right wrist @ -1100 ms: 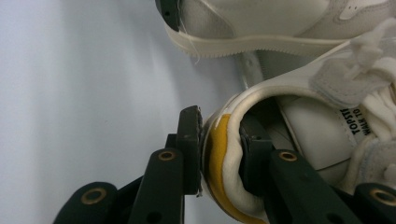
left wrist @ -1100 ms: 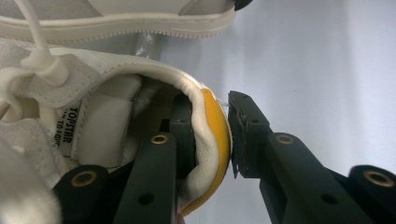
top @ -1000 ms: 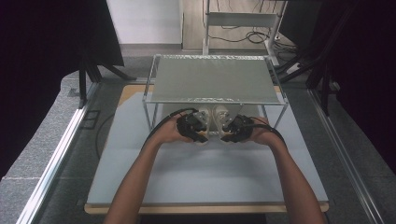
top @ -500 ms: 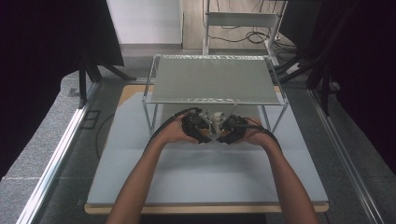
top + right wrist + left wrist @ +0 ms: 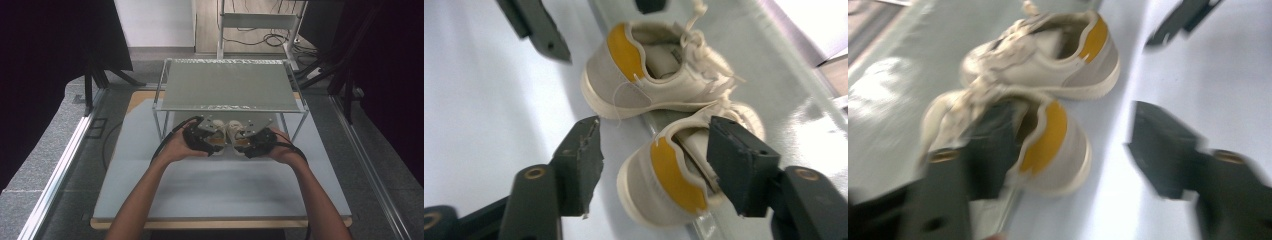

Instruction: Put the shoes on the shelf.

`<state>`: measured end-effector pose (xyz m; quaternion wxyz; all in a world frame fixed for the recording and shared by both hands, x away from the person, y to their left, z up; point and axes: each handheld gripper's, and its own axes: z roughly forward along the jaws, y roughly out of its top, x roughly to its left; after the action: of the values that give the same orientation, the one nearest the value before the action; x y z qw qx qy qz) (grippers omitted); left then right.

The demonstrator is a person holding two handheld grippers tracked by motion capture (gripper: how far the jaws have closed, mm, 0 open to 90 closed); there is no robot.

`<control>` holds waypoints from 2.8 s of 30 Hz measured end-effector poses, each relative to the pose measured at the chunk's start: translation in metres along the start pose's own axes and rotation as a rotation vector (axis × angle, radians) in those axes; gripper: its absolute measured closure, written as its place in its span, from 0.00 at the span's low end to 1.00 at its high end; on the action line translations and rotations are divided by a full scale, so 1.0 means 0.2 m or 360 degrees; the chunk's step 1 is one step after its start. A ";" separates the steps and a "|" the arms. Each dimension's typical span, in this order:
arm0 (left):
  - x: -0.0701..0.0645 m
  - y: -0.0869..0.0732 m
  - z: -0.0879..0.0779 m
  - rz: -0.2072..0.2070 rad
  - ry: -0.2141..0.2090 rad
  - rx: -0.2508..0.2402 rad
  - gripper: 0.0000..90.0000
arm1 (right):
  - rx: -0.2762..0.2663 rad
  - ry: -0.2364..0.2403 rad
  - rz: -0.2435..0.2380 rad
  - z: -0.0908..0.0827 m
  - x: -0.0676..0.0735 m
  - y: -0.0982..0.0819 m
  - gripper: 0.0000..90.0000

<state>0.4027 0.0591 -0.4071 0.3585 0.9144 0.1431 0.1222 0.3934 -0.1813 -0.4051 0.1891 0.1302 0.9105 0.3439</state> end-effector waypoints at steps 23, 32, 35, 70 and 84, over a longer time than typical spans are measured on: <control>-0.15 -0.27 0.08 -0.0538 0.0144 0.0002 0.93 | -0.0074 -0.0199 0.0418 0.04 0.16 -0.33 1.00; -0.11 -0.24 0.14 -0.0573 0.0113 -0.0017 0.94 | -0.0115 -0.0208 0.0463 0.12 0.14 -0.29 1.00; -0.10 -0.23 0.15 -0.0580 0.0108 -0.0025 0.94 | -0.0123 -0.0201 0.0452 0.14 0.14 -0.27 1.00; 0.05 -0.19 0.20 -0.0599 0.0217 0.0035 0.92 | -0.0175 -0.0284 0.0617 0.26 0.04 -0.21 1.00; 0.08 -0.18 0.20 -0.0555 0.0226 0.0056 0.91 | -0.0131 -0.0261 0.0585 0.30 0.05 -0.17 1.00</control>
<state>0.4250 0.0650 -0.4592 0.3473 0.8709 0.3264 0.1198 0.4073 -0.1682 -0.4726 0.2018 0.3140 0.8382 0.3976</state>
